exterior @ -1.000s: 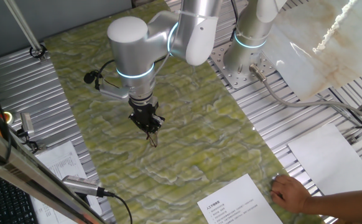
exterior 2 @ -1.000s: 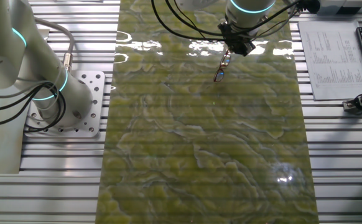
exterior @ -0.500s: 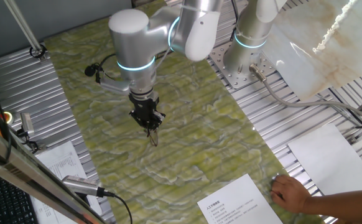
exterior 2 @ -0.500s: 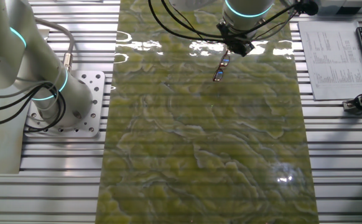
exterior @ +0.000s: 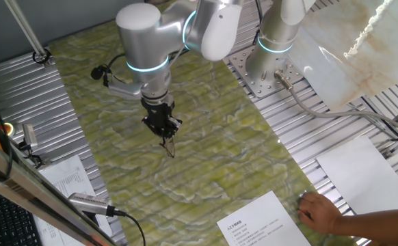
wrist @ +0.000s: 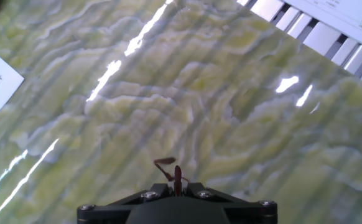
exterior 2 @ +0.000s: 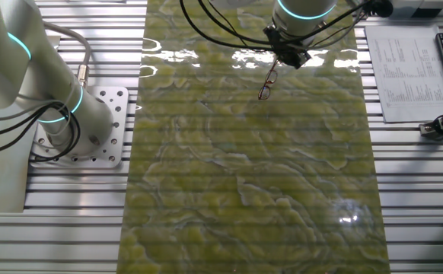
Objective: Unfold the leg of the glasses (with one hand)
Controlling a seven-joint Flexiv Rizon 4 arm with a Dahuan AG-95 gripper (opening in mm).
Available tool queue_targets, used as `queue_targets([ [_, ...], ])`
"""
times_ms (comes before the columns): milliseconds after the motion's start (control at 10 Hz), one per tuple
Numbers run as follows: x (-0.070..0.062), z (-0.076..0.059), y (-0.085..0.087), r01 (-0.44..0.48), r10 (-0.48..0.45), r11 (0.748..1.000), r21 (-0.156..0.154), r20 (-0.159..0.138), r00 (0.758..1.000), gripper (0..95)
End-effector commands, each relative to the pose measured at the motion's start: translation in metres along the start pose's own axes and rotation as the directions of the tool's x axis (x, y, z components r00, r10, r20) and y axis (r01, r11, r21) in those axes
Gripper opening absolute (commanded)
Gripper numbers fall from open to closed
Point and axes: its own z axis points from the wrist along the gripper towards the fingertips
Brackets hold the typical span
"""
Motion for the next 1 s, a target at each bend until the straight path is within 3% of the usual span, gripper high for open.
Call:
queue_targets([
  [100, 0.006, -0.007, 0.000, 0.012, -0.012, 1.000, -0.002, 0.002, 1.000, 0.0],
  [300, 0.012, -0.013, -0.002, 0.019, -0.019, 1.000, -0.003, 0.007, 1.000, 0.0],
  [500, 0.014, -0.014, -0.002, 0.020, -0.019, 1.000, -0.006, 0.035, 0.999, 0.0],
  [1000, 0.017, -0.017, -0.003, 0.025, -0.024, 1.000, -0.004, 0.040, 0.999, 0.0],
])
